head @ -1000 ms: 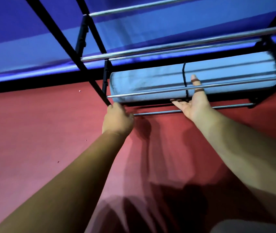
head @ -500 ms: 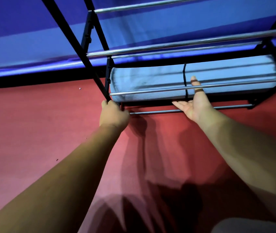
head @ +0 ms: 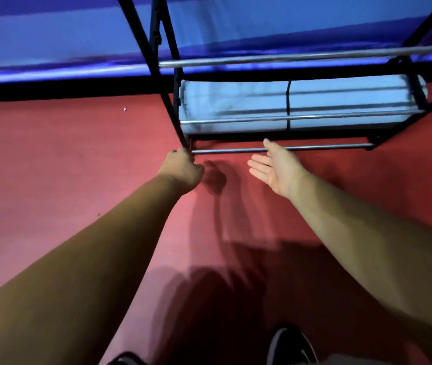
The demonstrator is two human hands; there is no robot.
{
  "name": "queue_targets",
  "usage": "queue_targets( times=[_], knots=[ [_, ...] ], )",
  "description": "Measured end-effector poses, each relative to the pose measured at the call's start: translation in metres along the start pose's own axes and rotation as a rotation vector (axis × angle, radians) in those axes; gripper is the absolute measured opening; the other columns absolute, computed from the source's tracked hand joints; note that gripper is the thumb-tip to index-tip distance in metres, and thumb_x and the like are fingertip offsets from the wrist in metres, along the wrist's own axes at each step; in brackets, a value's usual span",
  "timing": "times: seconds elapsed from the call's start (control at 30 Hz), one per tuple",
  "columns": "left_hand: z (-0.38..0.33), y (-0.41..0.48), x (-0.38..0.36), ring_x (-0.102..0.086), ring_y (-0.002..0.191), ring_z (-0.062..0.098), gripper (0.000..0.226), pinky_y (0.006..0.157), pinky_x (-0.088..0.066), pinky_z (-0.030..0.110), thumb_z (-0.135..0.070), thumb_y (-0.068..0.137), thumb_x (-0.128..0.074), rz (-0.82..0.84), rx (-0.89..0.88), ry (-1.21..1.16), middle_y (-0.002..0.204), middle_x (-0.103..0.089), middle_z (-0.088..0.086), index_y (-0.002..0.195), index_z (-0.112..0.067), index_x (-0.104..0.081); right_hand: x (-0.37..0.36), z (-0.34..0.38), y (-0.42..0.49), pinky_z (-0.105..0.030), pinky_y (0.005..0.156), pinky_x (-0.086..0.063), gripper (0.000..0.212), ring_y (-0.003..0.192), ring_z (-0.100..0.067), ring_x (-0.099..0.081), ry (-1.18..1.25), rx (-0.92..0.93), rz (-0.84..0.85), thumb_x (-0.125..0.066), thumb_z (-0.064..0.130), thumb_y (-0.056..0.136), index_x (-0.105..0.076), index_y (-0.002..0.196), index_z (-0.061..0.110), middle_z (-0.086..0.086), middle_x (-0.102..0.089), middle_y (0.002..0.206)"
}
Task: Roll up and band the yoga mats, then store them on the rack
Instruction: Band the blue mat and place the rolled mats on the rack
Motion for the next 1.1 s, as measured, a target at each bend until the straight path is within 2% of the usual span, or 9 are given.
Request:
queue_targets(
  times=[0.07, 0.13, 0.3, 0.47, 0.63, 0.7, 0.87, 1.0, 1.1],
  knots=[
    [0.01, -0.034, 0.012, -0.064, 0.116, 0.042, 0.028, 0.087, -0.049, 0.038, -0.024, 0.098, -0.061, 0.095, 0.025, 0.005, 0.118, -0.07, 0.025, 0.108, 0.0, -0.071, -0.019, -0.02, -0.04, -0.044, 0.093, -0.058, 0.042, 0.11, -0.03, -0.069, -0.275, -0.093, 0.037, -0.054, 0.037, 0.11, -0.051, 0.148, 0.018, -0.017, -0.064, 0.141],
    [0.026, -0.074, 0.031, -0.068, 0.11, 0.042, 0.031, 0.086, -0.054, 0.038, -0.026, 0.099, -0.06, 0.178, 0.09, -0.052, 0.112, -0.073, 0.024, 0.109, 0.001, -0.073, -0.047, -0.036, -0.084, -0.042, 0.086, -0.059, 0.028, 0.101, -0.026, -0.071, -0.488, -0.164, 0.081, -0.056, 0.035, 0.109, -0.056, 0.133, 0.02, -0.013, -0.07, 0.134],
    [0.09, -0.19, 0.078, -0.073, 0.103, 0.04, 0.028, 0.092, -0.061, 0.046, -0.02, 0.096, -0.057, 0.239, 0.35, -0.341, 0.104, -0.077, 0.023, 0.107, -0.001, -0.075, -0.14, -0.051, -0.192, -0.036, 0.077, -0.057, 0.026, 0.086, -0.022, -0.071, -0.812, -0.173, 0.16, -0.056, 0.027, 0.107, -0.056, 0.131, 0.017, -0.005, -0.074, 0.1],
    [0.183, -0.359, 0.147, -0.076, 0.096, 0.035, 0.042, 0.092, -0.062, 0.047, -0.035, 0.073, -0.054, 0.23, 0.63, -0.541, 0.098, -0.078, 0.018, 0.095, -0.006, -0.075, -0.259, -0.103, -0.334, -0.032, 0.07, -0.051, 0.012, 0.078, -0.022, -0.066, -1.277, -0.119, 0.427, -0.053, 0.022, 0.104, -0.063, 0.109, 0.018, -0.005, -0.075, 0.095],
    [0.263, -0.525, 0.159, -0.077, 0.092, 0.032, 0.042, 0.089, -0.063, 0.046, -0.033, 0.071, -0.054, 0.143, 0.883, -0.75, 0.095, -0.08, 0.013, 0.093, -0.006, -0.078, -0.328, -0.212, -0.464, -0.028, 0.062, -0.049, 0.014, 0.069, -0.019, -0.065, -1.545, -0.144, 0.708, -0.052, 0.023, 0.104, -0.065, 0.108, 0.017, -0.003, -0.074, 0.09],
    [0.291, -0.587, 0.151, -0.077, 0.09, 0.034, 0.033, 0.087, -0.064, 0.046, -0.027, 0.083, -0.057, 0.094, 0.96, -0.828, 0.092, -0.08, 0.014, 0.096, -0.004, -0.077, -0.343, -0.258, -0.512, -0.027, 0.057, -0.046, 0.013, 0.065, -0.018, -0.063, -1.621, -0.143, 0.799, -0.052, 0.022, 0.104, -0.064, 0.105, 0.017, -0.002, -0.073, 0.087],
    [0.373, -0.739, 0.128, -0.073, 0.099, 0.036, 0.029, 0.089, -0.061, 0.042, -0.025, 0.091, -0.055, -0.061, 1.146, -0.933, 0.102, -0.079, 0.016, 0.105, -0.009, -0.075, -0.361, -0.384, -0.619, -0.027, 0.057, -0.044, 0.013, 0.065, -0.019, -0.061, -1.798, -0.164, 0.961, -0.052, 0.021, 0.101, -0.063, 0.095, 0.02, -0.002, -0.072, 0.083],
    [0.451, -0.851, 0.09, -0.074, 0.101, 0.036, 0.039, 0.091, -0.06, 0.045, -0.033, 0.084, -0.052, -0.187, 1.225, -1.001, 0.101, -0.078, 0.02, 0.098, -0.003, -0.074, -0.364, -0.504, -0.695, -0.026, 0.053, -0.042, 0.018, 0.057, -0.017, -0.057, -1.892, -0.168, 1.068, -0.053, 0.018, 0.101, -0.058, 0.084, 0.021, -0.004, -0.069, 0.079],
    [0.512, -0.932, 0.047, -0.07, 0.101, 0.041, 0.027, 0.079, -0.053, 0.037, -0.02, 0.096, -0.055, -0.189, 1.268, -0.931, 0.102, -0.075, 0.026, 0.093, 0.002, -0.071, -0.353, -0.608, -0.744, -0.024, 0.052, -0.041, 0.02, 0.056, -0.017, -0.056, -1.938, -0.183, 1.134, -0.054, 0.017, 0.103, -0.059, 0.084, 0.021, -0.003, -0.067, 0.075]
  ],
)
Point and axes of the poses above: each hand's wrist, its own y-axis towards the middle knuckle, its own x-axis out of the back of the hand, z = x × y, the point moved 4 cm from there along y, towards the middle knuckle
